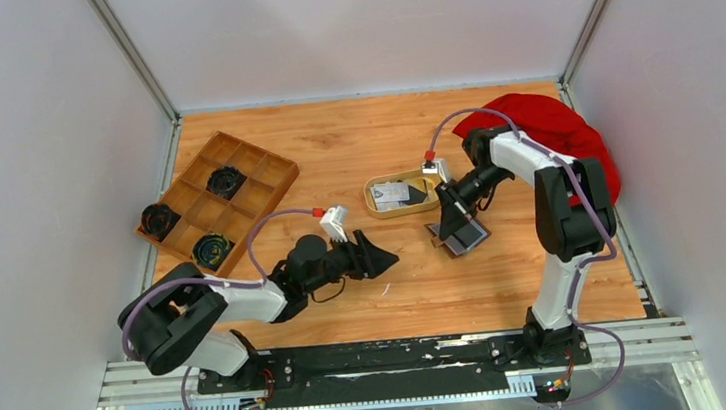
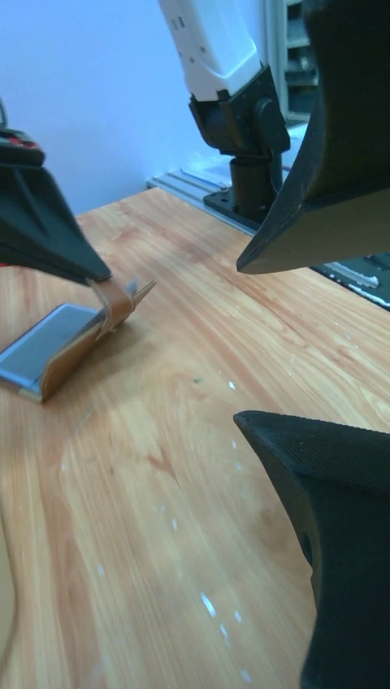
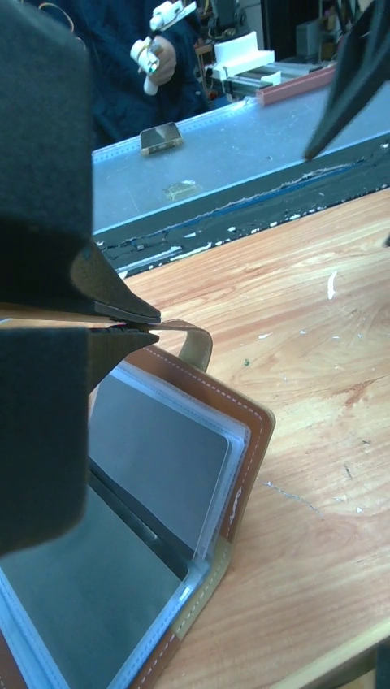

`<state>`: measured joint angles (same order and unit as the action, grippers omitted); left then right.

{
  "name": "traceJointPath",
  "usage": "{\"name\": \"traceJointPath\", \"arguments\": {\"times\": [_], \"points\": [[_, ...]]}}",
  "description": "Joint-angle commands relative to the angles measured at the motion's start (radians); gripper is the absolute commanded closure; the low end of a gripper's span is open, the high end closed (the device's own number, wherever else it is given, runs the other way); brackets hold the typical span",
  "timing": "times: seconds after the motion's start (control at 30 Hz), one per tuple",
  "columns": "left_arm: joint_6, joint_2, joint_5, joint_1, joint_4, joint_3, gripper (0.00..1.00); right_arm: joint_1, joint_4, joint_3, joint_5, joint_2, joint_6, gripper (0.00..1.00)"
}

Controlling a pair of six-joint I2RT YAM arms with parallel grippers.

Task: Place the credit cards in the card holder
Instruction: Close the card holder at the center of the board.

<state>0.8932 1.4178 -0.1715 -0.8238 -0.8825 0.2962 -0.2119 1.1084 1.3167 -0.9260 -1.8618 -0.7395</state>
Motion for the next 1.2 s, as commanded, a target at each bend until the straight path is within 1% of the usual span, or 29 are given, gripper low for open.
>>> {"name": "traceJointPath", "arguments": {"times": [0.0, 0.1, 0.13, 0.17, 0.23, 0.33, 0.4, 0.47, 0.73, 0.83, 0.93, 1.07, 1.1, 1.13, 1.17], "points": [[-0.111, 0.056, 0.111, -0.115, 0.006, 0.092, 0.32, 0.022, 0.066, 0.032, -0.068, 0.039, -0.014, 1.0], [-0.148, 0.106, 0.223, -0.2, -0.016, 0.141, 0.21, 0.019, 0.036, 0.035, -0.107, 0.037, 0.046, 1.0], [-0.14, 0.132, 0.246, -0.214, -0.041, 0.15, 0.2, 0.019, 0.018, 0.032, -0.109, 0.039, 0.065, 1.0], [-0.114, 0.16, 0.262, -0.223, -0.072, 0.156, 0.19, 0.015, 0.001, 0.027, -0.107, 0.04, 0.084, 1.0], [-0.047, 0.231, 0.296, -0.234, -0.141, 0.164, 0.09, 0.013, -0.024, 0.02, -0.101, 0.038, 0.11, 1.0], [0.04, 0.33, 0.332, -0.255, -0.241, 0.188, 0.0, 0.011, -0.047, 0.014, -0.094, 0.031, 0.139, 1.0], [0.063, 0.373, 0.367, -0.275, -0.253, 0.213, 0.0, 0.011, -0.065, 0.007, -0.085, 0.027, 0.158, 1.0], [0.063, 0.384, 0.399, -0.291, -0.239, 0.235, 0.0, 0.011, -0.081, 0.002, -0.081, 0.024, 0.175, 1.0], [0.081, 0.391, 0.504, -0.314, -0.066, 0.33, 0.01, 0.008, -0.107, -0.001, -0.088, 0.022, 0.208, 1.0], [0.089, 0.403, 0.533, -0.316, 0.019, 0.369, 0.05, 0.007, -0.11, -0.003, -0.091, 0.027, 0.213, 1.0], [0.091, 0.408, 0.564, -0.316, 0.076, 0.394, 0.15, 0.006, -0.117, -0.005, -0.097, 0.031, 0.221, 1.0], [0.071, 0.41, 0.585, -0.316, 0.121, 0.422, 0.33, -0.002, -0.126, -0.008, -0.1, 0.029, 0.233, 1.0], [0.066, 0.411, 0.586, -0.316, 0.135, 0.43, 0.38, -0.005, -0.129, -0.008, -0.102, 0.029, 0.235, 1.0], [0.059, 0.412, 0.584, -0.316, 0.143, 0.437, 0.45, -0.01, -0.132, -0.009, -0.105, 0.03, 0.239, 1.0], [0.055, 0.412, 0.584, -0.316, 0.156, 0.444, 0.49, -0.015, -0.135, -0.01, -0.11, 0.029, 0.243, 1.0]]}}
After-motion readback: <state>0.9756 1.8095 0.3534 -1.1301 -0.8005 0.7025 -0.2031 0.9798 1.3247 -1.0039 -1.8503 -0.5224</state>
